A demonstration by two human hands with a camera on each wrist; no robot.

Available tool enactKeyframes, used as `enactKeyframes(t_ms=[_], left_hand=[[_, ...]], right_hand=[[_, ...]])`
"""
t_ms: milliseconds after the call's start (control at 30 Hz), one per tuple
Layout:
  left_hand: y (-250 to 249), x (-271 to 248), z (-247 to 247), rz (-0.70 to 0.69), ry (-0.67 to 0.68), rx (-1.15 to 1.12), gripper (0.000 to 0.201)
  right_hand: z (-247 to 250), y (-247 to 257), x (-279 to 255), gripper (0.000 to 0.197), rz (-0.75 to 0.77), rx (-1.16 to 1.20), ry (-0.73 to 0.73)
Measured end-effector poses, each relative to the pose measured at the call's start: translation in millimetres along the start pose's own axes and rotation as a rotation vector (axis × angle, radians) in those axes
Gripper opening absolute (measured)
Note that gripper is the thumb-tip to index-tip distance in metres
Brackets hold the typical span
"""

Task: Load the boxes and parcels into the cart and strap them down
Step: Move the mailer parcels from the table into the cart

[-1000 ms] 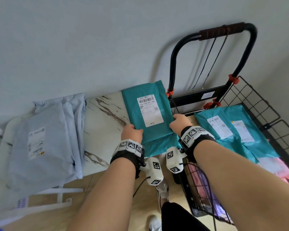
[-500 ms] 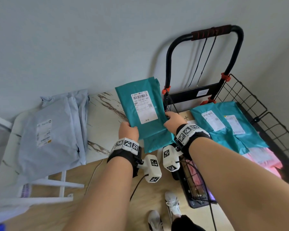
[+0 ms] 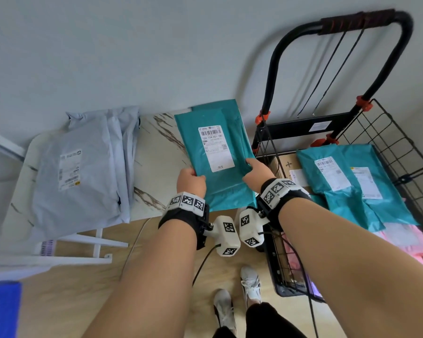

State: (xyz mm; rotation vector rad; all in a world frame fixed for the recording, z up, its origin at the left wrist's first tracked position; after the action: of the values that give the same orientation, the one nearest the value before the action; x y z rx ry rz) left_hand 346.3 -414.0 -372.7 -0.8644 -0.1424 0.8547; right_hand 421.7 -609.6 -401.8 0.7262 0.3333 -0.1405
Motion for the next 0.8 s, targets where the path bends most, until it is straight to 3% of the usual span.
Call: enactKeyframes(t_ms=[133,367,667,800], left_hand=[[0,-3,0,0.004,0.004,-0.007,0.011],[-17,-20,-12,-0.045,0.08,-0.074,0.013],[-49,-74,-64,-0.189,0.202,0.031,0.01],[-78,-104,-95,-0.281,0.264,0.062,0.005]], right_hand=[[5,-5,2,0.067,-0.039,0.025,-0.042],[42,-13,-11,0.043,-0.062,0.101,-0.203],[103,-82,-45,0.037,-0.188,0.052,-0.304],[138,-115,-50,0.053,-0.252,0.064,-0.344]])
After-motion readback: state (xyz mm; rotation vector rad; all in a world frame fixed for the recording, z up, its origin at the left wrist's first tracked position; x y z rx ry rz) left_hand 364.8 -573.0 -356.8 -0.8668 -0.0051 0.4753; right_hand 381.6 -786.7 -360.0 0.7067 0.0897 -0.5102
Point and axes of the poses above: each hand's wrist, its own x-axis towards the middle knuckle, its own z-axis out of the back of the hand, y = z × x, the point moved 9 cm from there along x, towards the middle knuckle, and after that the axes turned 14 degrees about -y, right-handed, at the moved point
